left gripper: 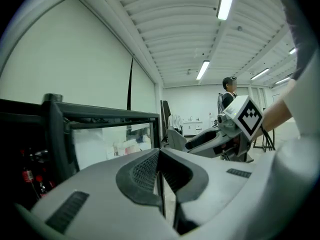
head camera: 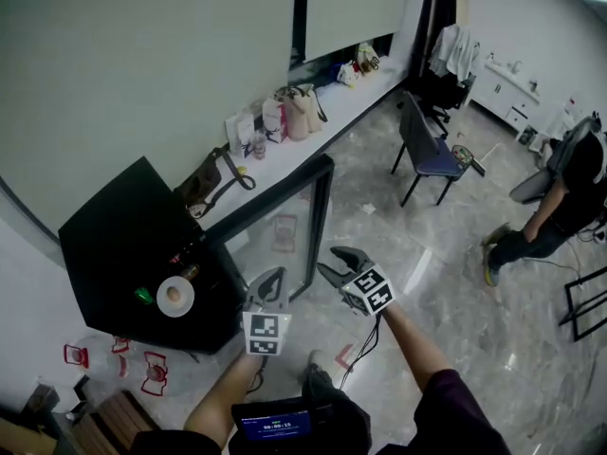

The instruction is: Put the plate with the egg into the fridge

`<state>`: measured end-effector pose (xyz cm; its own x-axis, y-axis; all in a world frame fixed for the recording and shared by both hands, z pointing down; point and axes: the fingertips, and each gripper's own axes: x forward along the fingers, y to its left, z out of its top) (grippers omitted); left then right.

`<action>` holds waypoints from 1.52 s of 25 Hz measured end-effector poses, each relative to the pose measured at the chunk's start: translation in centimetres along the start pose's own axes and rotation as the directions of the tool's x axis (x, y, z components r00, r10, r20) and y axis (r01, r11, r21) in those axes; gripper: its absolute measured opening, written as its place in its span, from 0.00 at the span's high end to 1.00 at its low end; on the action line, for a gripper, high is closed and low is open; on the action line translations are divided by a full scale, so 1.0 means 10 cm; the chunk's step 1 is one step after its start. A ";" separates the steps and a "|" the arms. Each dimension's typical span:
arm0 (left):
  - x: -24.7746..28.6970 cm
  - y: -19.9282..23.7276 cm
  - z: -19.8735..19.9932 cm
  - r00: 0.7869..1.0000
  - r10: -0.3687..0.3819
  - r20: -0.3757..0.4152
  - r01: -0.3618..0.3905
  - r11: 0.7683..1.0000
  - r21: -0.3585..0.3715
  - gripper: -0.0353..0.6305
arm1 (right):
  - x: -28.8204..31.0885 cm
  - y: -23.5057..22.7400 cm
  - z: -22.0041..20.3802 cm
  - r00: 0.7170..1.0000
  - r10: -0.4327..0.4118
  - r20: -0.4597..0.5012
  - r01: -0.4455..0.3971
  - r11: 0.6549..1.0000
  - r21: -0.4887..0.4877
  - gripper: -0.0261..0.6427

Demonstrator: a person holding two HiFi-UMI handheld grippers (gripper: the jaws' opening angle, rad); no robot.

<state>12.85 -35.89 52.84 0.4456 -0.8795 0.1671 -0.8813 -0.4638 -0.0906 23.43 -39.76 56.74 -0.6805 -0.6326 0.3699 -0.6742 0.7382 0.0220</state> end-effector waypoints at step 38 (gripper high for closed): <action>0.84 -0.63 0.09 0.997 -0.047 -0.054 0.047 0.999 -0.004 0.93 | 0.23 -1.01 -0.05 0.985 0.129 -0.114 -0.134 0.991 -0.031 0.47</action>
<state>22.27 -40.46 53.96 0.4777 -0.8494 0.2244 -0.8598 -0.5045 -0.0790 28.78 -48.55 57.85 -0.7246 -0.5008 0.4734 -0.5680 0.8230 0.0012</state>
